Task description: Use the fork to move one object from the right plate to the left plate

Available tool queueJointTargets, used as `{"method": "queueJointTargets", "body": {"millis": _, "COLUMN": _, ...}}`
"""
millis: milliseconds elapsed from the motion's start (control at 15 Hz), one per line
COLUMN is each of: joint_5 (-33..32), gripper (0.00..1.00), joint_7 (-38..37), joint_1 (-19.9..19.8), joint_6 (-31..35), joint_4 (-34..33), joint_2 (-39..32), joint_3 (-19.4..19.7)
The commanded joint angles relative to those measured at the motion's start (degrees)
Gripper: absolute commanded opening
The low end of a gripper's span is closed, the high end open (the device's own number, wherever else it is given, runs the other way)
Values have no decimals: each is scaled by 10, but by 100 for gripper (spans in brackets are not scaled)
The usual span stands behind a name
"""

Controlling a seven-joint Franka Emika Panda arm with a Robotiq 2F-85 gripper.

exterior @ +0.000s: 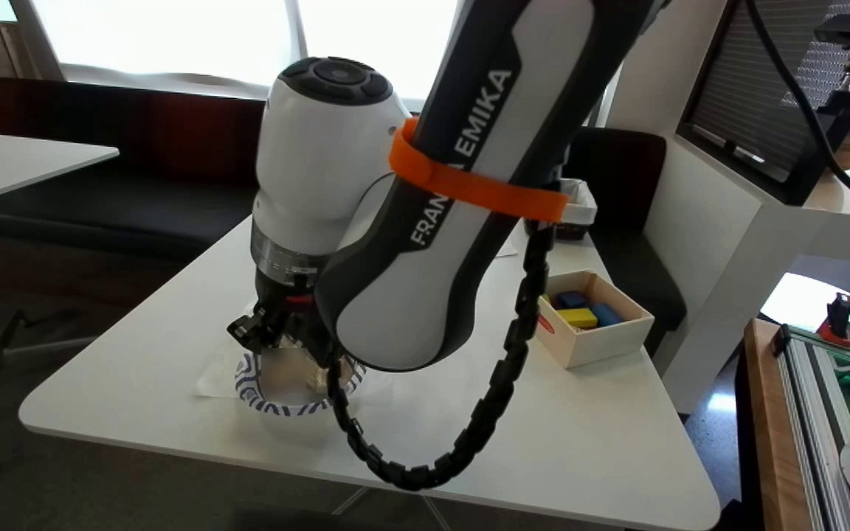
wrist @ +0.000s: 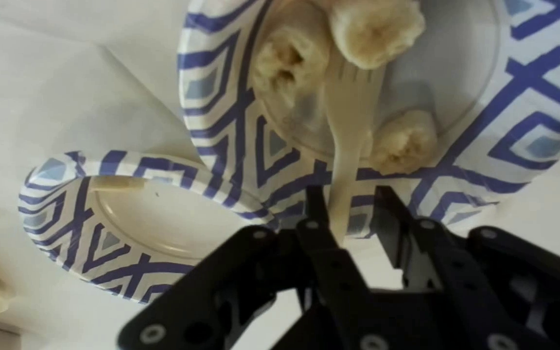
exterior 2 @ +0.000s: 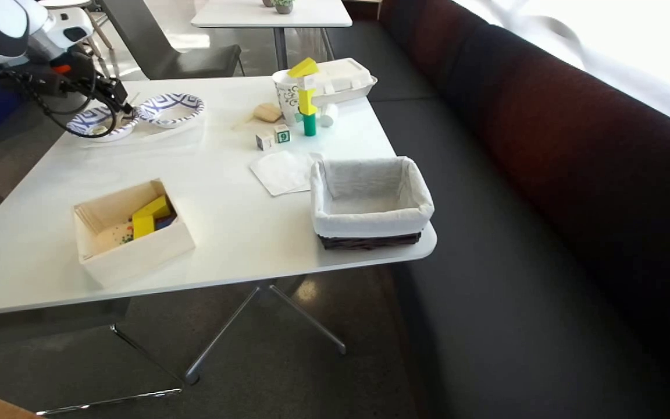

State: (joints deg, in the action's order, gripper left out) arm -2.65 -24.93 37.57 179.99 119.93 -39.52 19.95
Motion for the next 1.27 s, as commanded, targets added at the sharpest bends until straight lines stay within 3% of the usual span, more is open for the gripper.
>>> {"method": "queueJointTargets", "body": {"millis": 0, "joint_5": 31, "gripper": 67, "joint_7": 31, "joint_1": -19, "joint_6": -15, "joint_4": 22, "joint_2": 30, "joint_3": -31}}
{"method": "queueJointTargets", "body": {"millis": 267, "joint_5": 74, "gripper": 98, "joint_7": 4, "joint_1": -20, "joint_6": -26, "joint_4": 92, "joint_2": 114, "joint_3": -39}}
{"method": "queueJointTargets", "body": {"millis": 400, "joint_5": 95, "gripper": 100, "joint_7": -21, "joint_1": -5, "joint_6": -57, "joint_4": 123, "joint_2": 155, "joint_3": -10}}
{"method": "queueJointTargets", "body": {"millis": 600, "joint_5": 48, "gripper": 100, "joint_7": -60, "joint_1": 56, "joint_6": -127, "joint_4": 151, "joint_2": 199, "joint_3": 108}}
{"method": "queueJointTargets", "body": {"millis": 667, "joint_5": 54, "gripper": 100, "joint_7": -64, "joint_1": 47, "joint_6": -146, "joint_4": 158, "joint_2": 217, "joint_3": 111}}
{"method": "queueJointTargets", "body": {"millis": 733, "joint_5": 45, "gripper": 100, "joint_7": -64, "joint_1": -5, "joint_6": -170, "joint_4": 166, "joint_2": 246, "joint_3": 70}}
{"method": "queueJointTargets", "body": {"millis": 867, "joint_5": 39, "gripper": 100, "joint_7": -89, "joint_1": -40, "joint_6": -228, "joint_4": 181, "joint_2": 282, "joint_3": 49}}
{"method": "queueJointTargets", "body": {"millis": 933, "joint_5": 64, "gripper": 100, "joint_7": -63, "joint_1": -86, "joint_6": -232, "joint_4": 202, "joint_2": 311, "joint_3": 3}}
{"method": "queueJointTargets", "body": {"millis": 1000, "joint_5": 20, "gripper": 100, "joint_7": -86, "joint_1": -98, "joint_6": -207, "joint_4": 159, "joint_2": 258, "joint_3": -3}}
{"method": "queueJointTargets", "body": {"millis": 1200, "joint_5": 30, "gripper": 100, "joint_7": -80, "joint_1": -151, "joint_6": -220, "joint_4": 188, "joint_2": 299, "joint_3": -54}}
